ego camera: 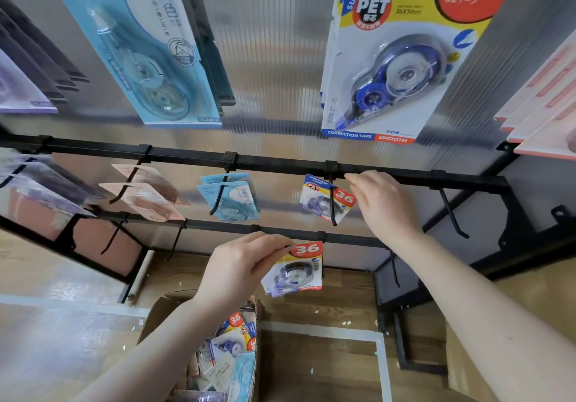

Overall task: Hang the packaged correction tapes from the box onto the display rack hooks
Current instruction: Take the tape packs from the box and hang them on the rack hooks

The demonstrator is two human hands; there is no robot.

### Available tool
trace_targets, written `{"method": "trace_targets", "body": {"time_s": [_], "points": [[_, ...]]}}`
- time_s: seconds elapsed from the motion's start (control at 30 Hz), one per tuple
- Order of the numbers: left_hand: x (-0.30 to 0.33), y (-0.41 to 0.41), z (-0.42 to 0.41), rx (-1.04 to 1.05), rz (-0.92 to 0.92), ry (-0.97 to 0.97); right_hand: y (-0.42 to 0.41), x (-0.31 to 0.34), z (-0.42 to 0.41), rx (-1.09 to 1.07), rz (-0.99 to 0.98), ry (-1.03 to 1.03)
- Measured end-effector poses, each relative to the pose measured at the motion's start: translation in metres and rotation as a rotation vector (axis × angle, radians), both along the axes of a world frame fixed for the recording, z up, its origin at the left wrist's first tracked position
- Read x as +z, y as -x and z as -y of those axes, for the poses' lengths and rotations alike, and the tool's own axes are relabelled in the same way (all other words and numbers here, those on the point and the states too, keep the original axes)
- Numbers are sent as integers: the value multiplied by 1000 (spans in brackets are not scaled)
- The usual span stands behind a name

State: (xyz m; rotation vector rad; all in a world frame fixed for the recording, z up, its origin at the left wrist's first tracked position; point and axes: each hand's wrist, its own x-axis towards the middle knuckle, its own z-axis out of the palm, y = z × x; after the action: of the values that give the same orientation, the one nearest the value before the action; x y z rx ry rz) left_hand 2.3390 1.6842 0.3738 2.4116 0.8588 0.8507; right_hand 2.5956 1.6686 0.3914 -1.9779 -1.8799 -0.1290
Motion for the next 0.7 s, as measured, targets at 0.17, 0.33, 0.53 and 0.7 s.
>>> {"method": "trace_targets", "body": {"time_s": [0.17,0.33,0.53,0.7], "points": [[10,-33,-8,-45,14,-42,-24,0,12,-50,48,-132],[14,-62,-15,-58,-2,-95,-40,1,31,-69,51,-150],[5,-86,-20,-60,-25,-99,-57,-2,49,-72,68,-150],[-1,-92,-20,-70,-75,-154,-66,-11,55,-99,60,-146]]}}
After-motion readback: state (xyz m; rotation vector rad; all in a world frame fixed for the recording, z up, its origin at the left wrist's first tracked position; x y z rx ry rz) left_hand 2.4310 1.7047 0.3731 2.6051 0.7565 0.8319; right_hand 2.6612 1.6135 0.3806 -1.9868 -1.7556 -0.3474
